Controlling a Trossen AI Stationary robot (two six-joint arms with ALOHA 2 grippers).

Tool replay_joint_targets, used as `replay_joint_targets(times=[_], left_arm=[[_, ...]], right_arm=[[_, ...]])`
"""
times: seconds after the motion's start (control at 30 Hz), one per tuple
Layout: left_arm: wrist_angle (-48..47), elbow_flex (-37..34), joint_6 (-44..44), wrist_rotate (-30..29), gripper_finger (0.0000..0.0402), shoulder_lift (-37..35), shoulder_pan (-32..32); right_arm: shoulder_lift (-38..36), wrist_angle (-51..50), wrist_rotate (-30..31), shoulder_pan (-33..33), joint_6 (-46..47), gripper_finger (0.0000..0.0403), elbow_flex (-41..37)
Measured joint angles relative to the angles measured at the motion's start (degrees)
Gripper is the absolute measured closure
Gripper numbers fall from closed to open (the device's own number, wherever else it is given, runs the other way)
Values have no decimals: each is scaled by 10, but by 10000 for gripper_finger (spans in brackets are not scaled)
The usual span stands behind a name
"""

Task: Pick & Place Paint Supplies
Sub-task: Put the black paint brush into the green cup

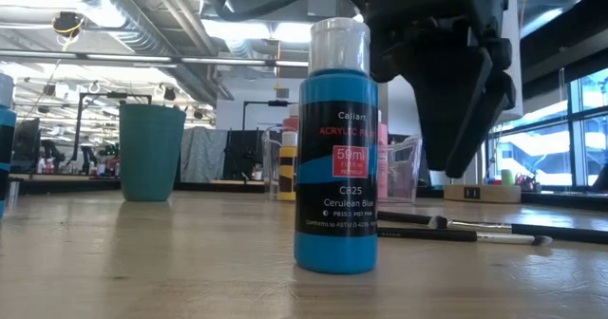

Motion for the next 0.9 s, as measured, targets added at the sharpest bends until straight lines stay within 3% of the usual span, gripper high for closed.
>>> replay_joint_targets(times=[0.9], left_arm=[[-1, 0, 0, 0, 93, 0, 0]], right_arm=[[6, 27, 3, 0, -4, 197, -26]])
